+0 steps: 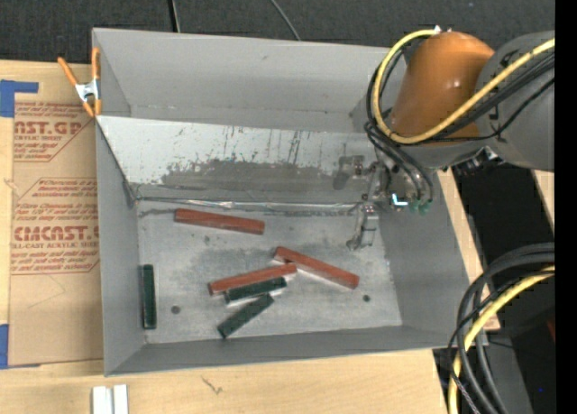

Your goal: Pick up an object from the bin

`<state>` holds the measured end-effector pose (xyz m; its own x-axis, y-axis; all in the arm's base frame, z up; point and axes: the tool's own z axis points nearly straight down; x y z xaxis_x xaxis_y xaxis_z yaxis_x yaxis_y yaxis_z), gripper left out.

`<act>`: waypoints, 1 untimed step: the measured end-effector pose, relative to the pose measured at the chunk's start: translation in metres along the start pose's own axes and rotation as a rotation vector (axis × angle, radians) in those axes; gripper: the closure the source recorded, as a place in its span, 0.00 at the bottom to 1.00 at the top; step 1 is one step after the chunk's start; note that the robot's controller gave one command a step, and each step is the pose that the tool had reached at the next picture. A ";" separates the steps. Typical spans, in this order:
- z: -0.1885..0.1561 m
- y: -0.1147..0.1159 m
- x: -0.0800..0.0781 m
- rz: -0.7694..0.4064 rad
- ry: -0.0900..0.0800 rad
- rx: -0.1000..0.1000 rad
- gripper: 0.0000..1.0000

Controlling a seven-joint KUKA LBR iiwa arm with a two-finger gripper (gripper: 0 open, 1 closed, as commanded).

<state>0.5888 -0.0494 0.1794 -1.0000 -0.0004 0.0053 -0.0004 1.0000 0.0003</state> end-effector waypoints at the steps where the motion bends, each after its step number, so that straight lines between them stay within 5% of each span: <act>1: -0.004 0.000 -0.002 0.000 -0.008 0.001 0.00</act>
Offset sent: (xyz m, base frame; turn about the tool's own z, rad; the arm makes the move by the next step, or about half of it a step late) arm -0.0315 -0.0084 -0.1094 0.0696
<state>0.5906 -0.0494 0.1838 -1.0000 -0.0009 -0.0023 -0.0009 1.0000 -0.0004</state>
